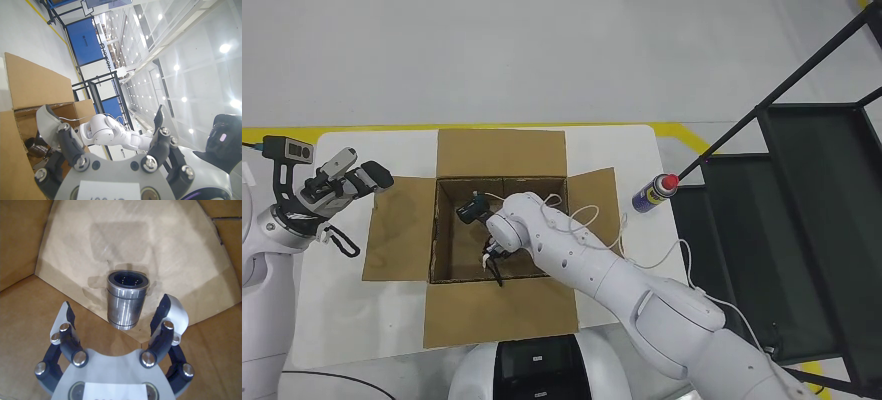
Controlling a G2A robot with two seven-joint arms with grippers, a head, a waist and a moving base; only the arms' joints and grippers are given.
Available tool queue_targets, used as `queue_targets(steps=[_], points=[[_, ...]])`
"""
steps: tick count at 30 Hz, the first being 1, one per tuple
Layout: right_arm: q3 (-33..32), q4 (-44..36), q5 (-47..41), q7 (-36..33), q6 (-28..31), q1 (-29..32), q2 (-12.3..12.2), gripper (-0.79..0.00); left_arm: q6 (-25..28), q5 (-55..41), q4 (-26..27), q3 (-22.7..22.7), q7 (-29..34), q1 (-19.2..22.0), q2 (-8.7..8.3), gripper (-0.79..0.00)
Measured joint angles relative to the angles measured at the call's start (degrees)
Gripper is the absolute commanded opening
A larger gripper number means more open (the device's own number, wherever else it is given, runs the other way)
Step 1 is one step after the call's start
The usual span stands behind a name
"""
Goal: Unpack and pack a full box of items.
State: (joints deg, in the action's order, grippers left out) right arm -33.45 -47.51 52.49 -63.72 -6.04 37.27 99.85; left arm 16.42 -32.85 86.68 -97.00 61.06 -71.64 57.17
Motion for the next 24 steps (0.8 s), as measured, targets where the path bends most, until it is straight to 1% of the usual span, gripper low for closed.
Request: queue_targets(steps=[3, 4, 5, 6, 7, 8, 17, 20, 24], points=[[-0.13, 1.02, 0.11, 0.48, -0.43, 0.1, 0.21, 0.0, 0.0, 0.0, 0.0, 0.0, 0.0, 0.0, 0.0, 0.0], [-0.2, 1.34, 0.02, 0.75, -0.43, 0.13, 0.28, -0.095, 0.0, 0.0, 0.0, 0.0, 0.0, 0.0, 0.0, 0.0], [-0.25, 1.63, -0.07, 0.99, -0.37, 0.16, 0.35, -0.296, 0.0, 0.0, 0.0, 0.0, 0.0, 0.0, 0.0, 0.0], [-0.29, 2.02, -0.2, 1.24, -0.24, 0.21, 0.46, -0.422, 0.0, 0.0, 0.0, 0.0, 0.0, 0.0, 0.0, 0.0], [-0.31, 2.29, -0.27, 1.43, -0.1, 0.23, 0.54, -0.628, 0.0, 0.0, 0.0, 0.0, 0.0, 0.0, 0.0, 0.0], [-0.32, 2.57, -0.32, 1.62, 0.05, 0.24, 0.62, -0.785, 0.0, 0.0, 0.0, 0.0, 0.0, 0.0, 0.0, 0.0], [-0.1, 4.13, 0.25, 2.3, -0.01, -0.2, 1.47, -0.785, 0.0, 0.0, 0.0, 0.0, 0.0, 0.0, 0.0, 0.0], [0.01, 3.22, 1.2, 2.51, -0.43, -0.32, 1.59, -0.785, 0.0, 0.0, 0.0, 0.0, 0.0, 0.0, 0.0, 0.0], [-0.5, -0.55, 2.7, 1.82, -0.53, 0.18, 1.17, -0.785, 0.0, 0.0, 0.0, 0.0, 0.0, 0.0, 0.0, 0.0]])
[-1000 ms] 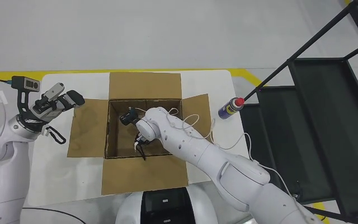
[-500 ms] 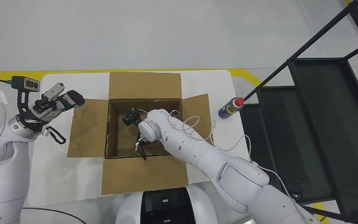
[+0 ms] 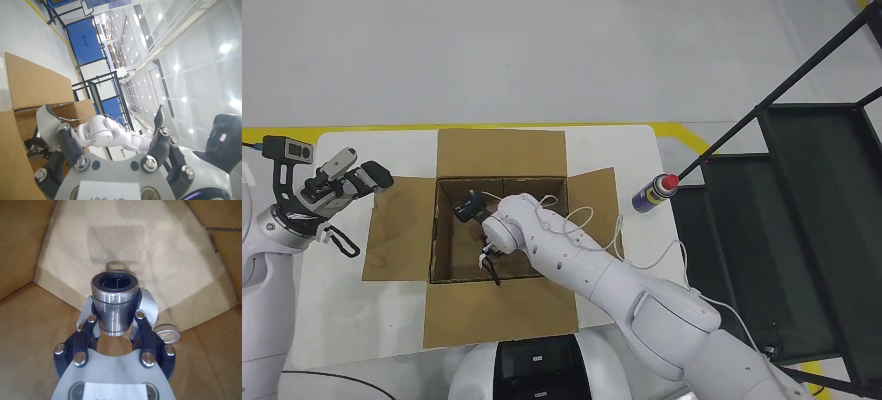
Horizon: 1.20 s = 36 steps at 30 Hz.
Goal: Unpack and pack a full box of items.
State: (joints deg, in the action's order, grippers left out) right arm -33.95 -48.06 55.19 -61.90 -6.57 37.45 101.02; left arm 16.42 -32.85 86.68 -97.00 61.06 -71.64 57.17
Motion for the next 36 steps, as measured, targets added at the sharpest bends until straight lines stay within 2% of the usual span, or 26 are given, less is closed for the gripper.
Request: queue_targets(steps=[5, 11, 15, 36], points=[[-1.85, -9.31, 4.29, -2.85, -0.43, 2.72, -2.03, -0.785, 0.0, 0.0, 0.0, 0.0, 0.0, 0.0, 0.0, 0.0], [-7.15, -27.53, 13.4, -6.28, 0.93, 10.55, -6.35, -0.785, 0.0, 0.0, 0.0, 0.0, 0.0, 0.0, 0.0, 0.0], [-11.35, -37.2, 17.36, -5.68, 3.48, 16.34, -8.58, -0.785, 0.0, 0.0, 0.0, 0.0, 0.0, 0.0, 0.0, 0.0], [-11.62, -37.75, 17.3, -5.45, 3.76, 16.67, -8.67, -0.785, 0.0, 0.0, 0.0, 0.0, 0.0, 0.0, 0.0, 0.0]])
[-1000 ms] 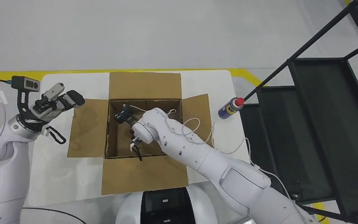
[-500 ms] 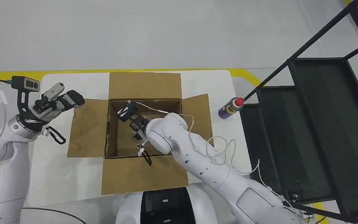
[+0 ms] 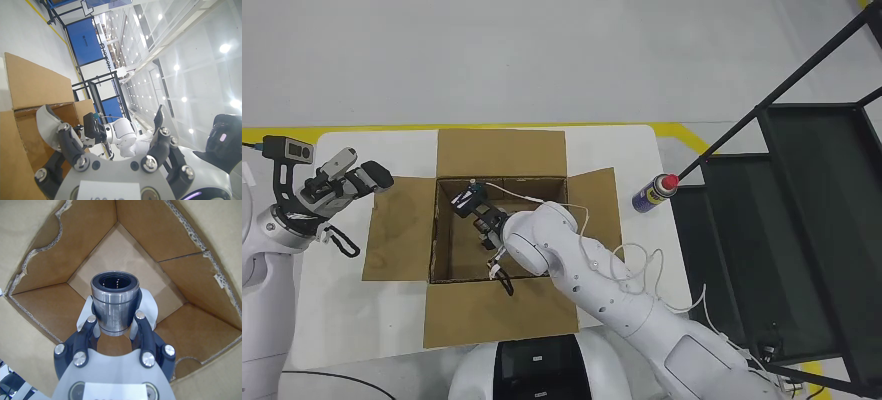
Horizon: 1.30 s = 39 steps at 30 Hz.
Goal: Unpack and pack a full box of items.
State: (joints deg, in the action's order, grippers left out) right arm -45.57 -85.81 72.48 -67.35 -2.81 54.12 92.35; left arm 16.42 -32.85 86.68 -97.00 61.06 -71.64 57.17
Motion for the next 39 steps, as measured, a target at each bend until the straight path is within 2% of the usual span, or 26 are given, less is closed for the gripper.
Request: queue_targets(steps=[17, 20, 23, 26, 30, 34, 39], points=[[0.0, 0.0, 0.0, 0.0, 0.0, 0.0, 0.0, -0.785, 0.0, 0.0, 0.0, 0.0, 0.0, 0.0, 0.0, 0.0], [-0.35, -1.26, -0.53, 1.93, 1.88, 1.3, -0.27, -0.785, 0.0, 0.0, 0.0, 0.0, 0.0, 0.0, 0.0, 0.0], [-1.56, -6.95, 1.96, 3.53, 5.93, 4.49, -1.37, -0.785, 0.0, 0.0, 0.0, 0.0, 0.0, 0.0, 0.0, 0.0], [-5.84, -15.91, 2.12, 4.93, 10.58, 10.37, -3.12, -0.785, 0.0, 0.0, 0.0, 0.0, 0.0, 0.0, 0.0, 0.0], [-16.04, -27.82, -1.77, 10.07, 20.23, 20.6, -5.87, -0.785, 0.0, 0.0, 0.0, 0.0, 0.0, 0.0, 0.0, 0.0], [-27.07, -33.87, -6.42, 16.98, 28.25, 29.35, -7.82, -0.785, 0.0, 0.0, 0.0, 0.0, 0.0, 0.0, 0.0, 0.0], [-39.67, -34.96, -14.07, 26.21, 38.5, 37.68, -9.59, -0.785, 0.0, 0.0, 0.0, 0.0, 0.0, 0.0, 0.0, 0.0]])
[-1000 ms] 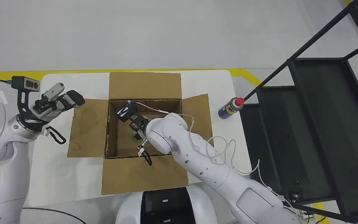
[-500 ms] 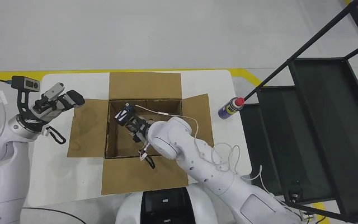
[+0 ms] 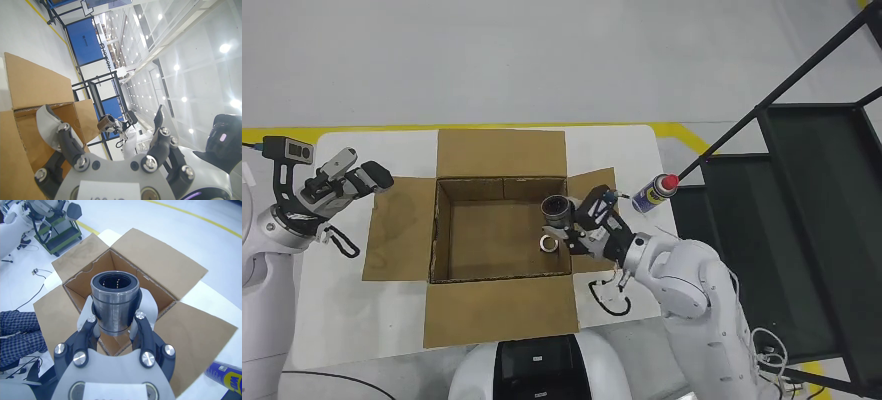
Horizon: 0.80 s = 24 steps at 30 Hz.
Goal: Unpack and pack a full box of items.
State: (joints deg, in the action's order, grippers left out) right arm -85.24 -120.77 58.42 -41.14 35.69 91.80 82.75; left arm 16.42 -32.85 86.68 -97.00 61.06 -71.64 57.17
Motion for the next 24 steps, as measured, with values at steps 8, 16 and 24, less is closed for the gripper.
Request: queue_targets(steps=[8, 16, 24], points=[[-9.42, 4.21, -10.69, 12.92, 13.31, 5.21, -1.26, -0.785, 0.0, 0.0, 0.0, 0.0, 0.0, 0.0, 0.0, 0.0], [-9.31, 4.13, -10.43, 12.58, 12.21, 5.14, -1.24, -0.785, 0.0, 0.0, 0.0, 0.0, 0.0, 0.0, 0.0, 0.0], [-9.33, 4.14, -10.48, 12.64, 12.17, 5.14, -1.24, -0.785, 0.0, 0.0, 0.0, 0.0, 0.0, 0.0, 0.0, 0.0]])
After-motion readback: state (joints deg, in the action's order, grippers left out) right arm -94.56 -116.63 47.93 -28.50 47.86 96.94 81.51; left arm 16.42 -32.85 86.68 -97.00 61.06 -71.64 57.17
